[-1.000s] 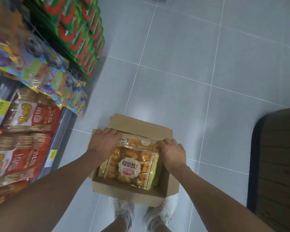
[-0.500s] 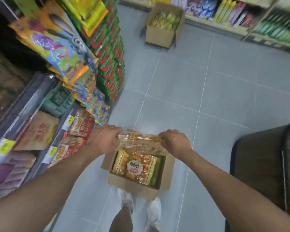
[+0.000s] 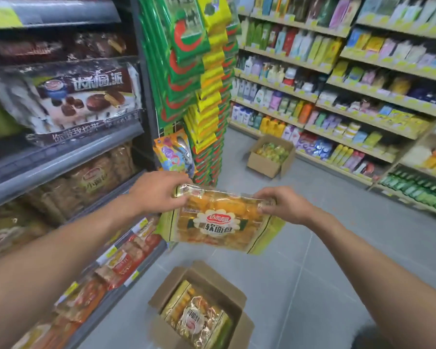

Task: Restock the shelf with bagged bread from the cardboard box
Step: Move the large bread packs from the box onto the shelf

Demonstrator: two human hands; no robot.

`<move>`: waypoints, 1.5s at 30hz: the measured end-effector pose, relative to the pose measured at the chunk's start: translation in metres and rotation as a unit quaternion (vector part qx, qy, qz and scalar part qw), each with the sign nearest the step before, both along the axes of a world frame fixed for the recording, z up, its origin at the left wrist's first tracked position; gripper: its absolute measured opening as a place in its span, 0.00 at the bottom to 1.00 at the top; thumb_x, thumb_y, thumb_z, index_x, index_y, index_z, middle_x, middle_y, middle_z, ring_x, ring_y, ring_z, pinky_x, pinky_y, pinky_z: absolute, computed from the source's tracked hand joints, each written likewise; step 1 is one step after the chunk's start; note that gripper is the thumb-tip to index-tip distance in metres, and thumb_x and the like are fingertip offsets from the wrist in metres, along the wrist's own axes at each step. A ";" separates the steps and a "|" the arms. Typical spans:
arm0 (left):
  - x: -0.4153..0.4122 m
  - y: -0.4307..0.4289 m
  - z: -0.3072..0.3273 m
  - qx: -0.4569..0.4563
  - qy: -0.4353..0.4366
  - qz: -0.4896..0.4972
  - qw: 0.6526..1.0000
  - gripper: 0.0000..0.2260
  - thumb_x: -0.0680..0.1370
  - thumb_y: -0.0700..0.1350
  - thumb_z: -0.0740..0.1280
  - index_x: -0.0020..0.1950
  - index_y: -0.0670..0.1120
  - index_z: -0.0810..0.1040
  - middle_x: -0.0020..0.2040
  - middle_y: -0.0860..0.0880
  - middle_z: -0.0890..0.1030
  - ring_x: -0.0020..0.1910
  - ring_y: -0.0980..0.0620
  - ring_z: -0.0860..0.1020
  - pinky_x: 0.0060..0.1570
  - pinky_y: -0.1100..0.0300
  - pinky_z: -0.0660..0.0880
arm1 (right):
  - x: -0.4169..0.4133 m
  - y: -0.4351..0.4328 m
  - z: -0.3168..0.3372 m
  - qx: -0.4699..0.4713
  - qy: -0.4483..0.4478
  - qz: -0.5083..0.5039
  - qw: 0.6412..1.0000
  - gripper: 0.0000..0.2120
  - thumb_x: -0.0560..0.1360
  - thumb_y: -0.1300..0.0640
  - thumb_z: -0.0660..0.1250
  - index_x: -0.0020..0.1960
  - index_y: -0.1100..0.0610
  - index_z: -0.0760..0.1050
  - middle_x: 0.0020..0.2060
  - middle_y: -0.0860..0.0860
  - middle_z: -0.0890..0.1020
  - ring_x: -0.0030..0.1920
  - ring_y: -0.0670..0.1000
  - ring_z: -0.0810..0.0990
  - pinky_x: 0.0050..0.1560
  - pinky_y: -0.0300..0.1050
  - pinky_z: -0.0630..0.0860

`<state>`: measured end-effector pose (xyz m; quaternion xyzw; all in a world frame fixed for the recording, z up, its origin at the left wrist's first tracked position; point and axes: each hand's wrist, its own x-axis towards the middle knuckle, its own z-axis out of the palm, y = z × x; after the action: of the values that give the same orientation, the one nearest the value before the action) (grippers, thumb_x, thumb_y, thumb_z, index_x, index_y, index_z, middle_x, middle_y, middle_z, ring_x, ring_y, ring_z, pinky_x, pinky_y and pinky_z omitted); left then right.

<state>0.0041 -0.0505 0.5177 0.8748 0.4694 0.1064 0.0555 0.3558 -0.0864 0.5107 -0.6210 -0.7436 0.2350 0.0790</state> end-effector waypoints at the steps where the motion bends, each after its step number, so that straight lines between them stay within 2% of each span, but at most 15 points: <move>1: -0.004 -0.005 0.014 0.006 -0.010 0.008 1.000 0.24 0.73 0.66 0.57 0.64 0.59 0.78 0.61 0.56 0.83 0.60 0.50 0.80 0.53 0.49 0.79 | -0.003 0.001 0.013 0.012 0.002 0.008 1.000 0.19 0.74 0.53 0.77 0.63 0.51 0.81 0.58 0.47 0.84 0.58 0.45 0.80 0.57 0.41 0.74; 6: -0.026 -0.032 0.058 0.041 -0.049 0.048 0.997 0.21 0.76 0.64 0.61 0.65 0.58 0.77 0.64 0.57 0.81 0.62 0.51 0.80 0.56 0.50 0.78 | -0.022 0.001 0.058 0.065 -0.006 0.053 0.996 0.23 0.74 0.50 0.76 0.67 0.52 0.79 0.63 0.48 0.82 0.62 0.46 0.78 0.59 0.41 0.72; 10: -0.044 -0.054 0.080 0.069 -0.094 0.090 0.989 0.18 0.76 0.62 0.62 0.64 0.61 0.77 0.64 0.60 0.80 0.60 0.52 0.80 0.53 0.49 0.79 | -0.041 0.000 0.081 0.092 0.022 0.063 0.994 0.21 0.74 0.49 0.76 0.66 0.48 0.78 0.62 0.45 0.81 0.60 0.43 0.77 0.64 0.46 0.74; 12: -0.056 -0.063 0.088 0.072 -0.121 0.106 0.984 0.16 0.77 0.60 0.65 0.64 0.59 0.78 0.64 0.59 0.81 0.60 0.52 0.79 0.54 0.48 0.78 | -0.054 -0.002 0.090 0.106 0.028 0.078 0.991 0.22 0.74 0.49 0.76 0.66 0.48 0.79 0.62 0.45 0.81 0.60 0.42 0.77 0.63 0.44 0.73; 16: -0.083 -0.081 0.106 0.084 -0.156 0.140 0.974 0.13 0.79 0.56 0.68 0.63 0.56 0.79 0.63 0.58 0.81 0.60 0.53 0.78 0.57 0.49 0.77 | -0.080 0.000 0.102 0.141 0.067 0.093 0.983 0.23 0.72 0.45 0.77 0.65 0.47 0.80 0.59 0.43 0.83 0.61 0.43 0.79 0.66 0.49 0.75; 22: -0.133 -0.107 0.133 0.121 -0.141 0.181 0.966 0.19 0.80 0.58 0.66 0.69 0.54 0.78 0.71 0.54 0.77 0.69 0.52 0.75 0.65 0.48 0.75 | -0.137 0.004 0.121 0.156 0.092 0.131 0.975 0.23 0.74 0.46 0.75 0.67 0.49 0.78 0.60 0.43 0.80 0.60 0.42 0.75 0.59 0.39 0.68; 24: -0.153 -0.117 0.138 0.122 -0.157 0.182 0.963 0.17 0.80 0.60 0.65 0.68 0.58 0.78 0.68 0.57 0.79 0.66 0.55 0.77 0.63 0.46 0.76 | -0.157 0.005 0.125 0.153 0.098 0.141 0.973 0.23 0.74 0.46 0.76 0.67 0.48 0.78 0.58 0.42 0.80 0.60 0.41 0.74 0.58 0.38 0.67; 27: -0.180 -0.133 0.142 0.125 -0.188 0.196 0.954 0.08 0.80 0.60 0.65 0.56 0.75 0.75 0.61 0.65 0.80 0.60 0.60 0.78 0.58 0.50 0.78 | -0.189 0.006 0.128 0.152 0.112 0.156 0.969 0.22 0.73 0.47 0.76 0.65 0.48 0.79 0.58 0.42 0.81 0.60 0.42 0.76 0.59 0.40 0.71; 28: -0.190 -0.138 0.142 0.130 -0.196 0.207 0.950 0.08 0.79 0.62 0.65 0.53 0.78 0.74 0.58 0.66 0.80 0.58 0.61 0.78 0.56 0.51 0.77 | -0.201 0.007 0.127 0.155 0.120 0.161 0.967 0.22 0.72 0.47 0.77 0.64 0.48 0.80 0.57 0.42 0.81 0.60 0.42 0.77 0.61 0.41 0.73; 30: -0.210 -0.146 0.139 0.138 -0.213 0.236 0.938 0.06 0.78 0.65 0.63 0.53 0.73 0.77 0.56 0.66 0.81 0.56 0.61 0.79 0.56 0.49 0.78 | -0.224 0.009 0.127 0.159 0.134 0.169 0.963 0.20 0.72 0.47 0.77 0.62 0.47 0.80 0.56 0.42 0.81 0.59 0.43 0.78 0.64 0.45 0.75; 33: -0.242 -0.157 0.132 0.146 -0.249 0.280 0.916 0.11 0.79 0.63 0.64 0.54 0.62 0.83 0.54 0.65 0.83 0.56 0.60 0.79 0.56 0.46 0.78 | -0.261 0.013 0.125 0.164 0.154 0.169 0.960 0.20 0.71 0.44 0.78 0.61 0.46 0.81 0.58 0.42 0.82 0.61 0.44 0.79 0.65 0.48 0.75; 38: -0.290 -0.173 0.123 0.163 -0.281 0.328 0.887 0.08 0.80 0.60 0.65 0.52 0.62 0.83 0.54 0.63 0.83 0.57 0.58 0.80 0.57 0.47 0.78 | -0.322 0.011 0.121 0.189 0.181 0.169 0.950 0.22 0.71 0.42 0.76 0.63 0.45 0.79 0.62 0.43 0.79 0.64 0.46 0.77 0.68 0.54 0.74; 40: -0.309 -0.178 0.120 0.169 -0.299 0.340 0.876 0.06 0.80 0.60 0.66 0.52 0.64 0.82 0.54 0.63 0.83 0.57 0.58 0.80 0.57 0.47 0.78 | -0.344 0.009 0.120 0.207 0.188 0.164 0.946 0.29 0.71 0.41 0.76 0.69 0.45 0.74 0.68 0.46 0.75 0.69 0.48 0.73 0.71 0.55 0.71; 42: -0.328 -0.183 0.118 0.173 -0.322 0.345 0.864 0.06 0.79 0.63 0.65 0.50 0.67 0.81 0.54 0.64 0.83 0.57 0.59 0.80 0.58 0.48 0.78 | -0.361 0.005 0.116 0.216 0.220 0.140 0.941 0.41 0.70 0.39 0.76 0.78 0.44 0.62 0.76 0.46 0.66 0.75 0.48 0.65 0.75 0.53 0.65; 45: -0.355 -0.190 0.117 0.170 -0.367 0.359 0.841 0.07 0.78 0.64 0.64 0.48 0.68 0.81 0.53 0.65 0.83 0.56 0.61 0.80 0.58 0.49 0.78 | -0.382 0.000 0.107 0.155 0.321 0.093 0.930 0.56 0.66 0.36 0.78 0.82 0.41 0.46 0.80 0.42 0.55 0.78 0.47 0.59 0.75 0.53 0.63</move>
<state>-0.3510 -0.2400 0.6345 0.5376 0.6708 0.5099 0.0319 -0.0262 -0.0865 0.6179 -0.4204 -0.7603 0.3093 0.3866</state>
